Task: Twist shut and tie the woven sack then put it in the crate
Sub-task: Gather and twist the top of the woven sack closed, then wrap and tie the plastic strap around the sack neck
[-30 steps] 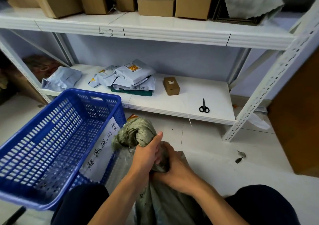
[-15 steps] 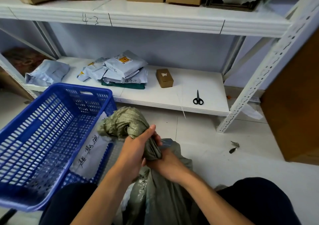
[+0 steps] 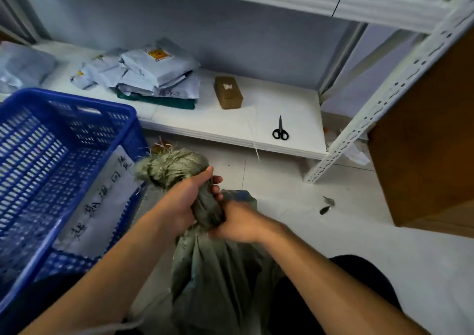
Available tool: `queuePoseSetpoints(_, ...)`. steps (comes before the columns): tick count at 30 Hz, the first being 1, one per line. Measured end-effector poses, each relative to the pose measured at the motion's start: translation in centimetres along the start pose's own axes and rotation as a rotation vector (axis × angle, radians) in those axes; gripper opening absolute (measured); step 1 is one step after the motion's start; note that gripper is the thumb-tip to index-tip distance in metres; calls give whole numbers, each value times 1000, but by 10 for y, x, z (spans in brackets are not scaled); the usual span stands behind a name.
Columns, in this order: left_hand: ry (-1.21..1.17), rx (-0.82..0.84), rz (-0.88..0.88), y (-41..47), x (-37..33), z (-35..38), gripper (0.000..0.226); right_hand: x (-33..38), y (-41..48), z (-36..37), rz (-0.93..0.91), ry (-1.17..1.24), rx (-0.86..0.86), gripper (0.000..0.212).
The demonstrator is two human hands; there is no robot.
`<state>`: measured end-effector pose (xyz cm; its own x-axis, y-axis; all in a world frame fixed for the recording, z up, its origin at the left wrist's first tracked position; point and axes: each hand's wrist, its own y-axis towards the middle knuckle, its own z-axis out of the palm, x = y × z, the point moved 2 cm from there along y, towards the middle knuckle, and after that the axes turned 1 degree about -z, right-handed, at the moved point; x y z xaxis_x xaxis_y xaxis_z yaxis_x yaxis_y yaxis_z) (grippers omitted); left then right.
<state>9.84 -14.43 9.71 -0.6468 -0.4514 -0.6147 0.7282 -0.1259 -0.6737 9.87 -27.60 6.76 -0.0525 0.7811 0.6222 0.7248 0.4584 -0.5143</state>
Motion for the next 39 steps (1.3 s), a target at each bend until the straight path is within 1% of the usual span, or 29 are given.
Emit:
queuePoseSetpoints(2,40,-29,-13,13,1,0,33,-10,19,-25,62,-8,29,46)
queuePoseSetpoints(4,55,-24,-14,22,2,0,34,-29,45,-50,127,23,-63,35)
queuePoseSetpoints(5,62,-7,-4,24,1,0,35,-42,58,-63,163,16,-144,30)
queuePoseSetpoints(6,76,13,13,26,-1,0,35,-56,69,-74,195,-14,-225,30)
queuePoseSetpoints(8,92,40,35,33,-8,-3,34,-83,91,-90,281,-76,-329,36)
queuePoseSetpoints(11,35,17,39,44,-17,-10,33,-108,114,-105,362,-84,-398,43)
queuePoseSetpoints(14,-40,-22,26,55,-24,-14,31,-116,135,-114,373,-81,-457,41)
queuePoseSetpoints(17,-80,-31,11,62,-28,-18,30,-118,158,-122,390,59,-521,31)
queuePoseSetpoints(20,-79,-29,5,66,-28,-22,30,-123,179,-127,436,315,-621,29)
queuePoseSetpoints(24,-92,-36,1,67,-26,-24,30,-133,193,-121,521,520,-619,36)
queuePoseSetpoints(27,-90,-35,-6,66,-26,-24,29,-134,199,-120,574,662,-575,47)
queuePoseSetpoints(31,-46,-55,4,66,-24,-27,29,-133,207,-122,569,692,-550,46)
queuePoseSetpoints(34,-12,-67,8,65,-22,-29,29,-134,206,-118,569,699,-558,50)
queuePoseSetpoints(35,1,-71,12,64,-21,-29,30,-135,204,-118,561,711,-567,48)
queuePoseSetpoints(39,43,-106,31,58,-20,-28,30,-139,191,-119,508,776,-625,24)
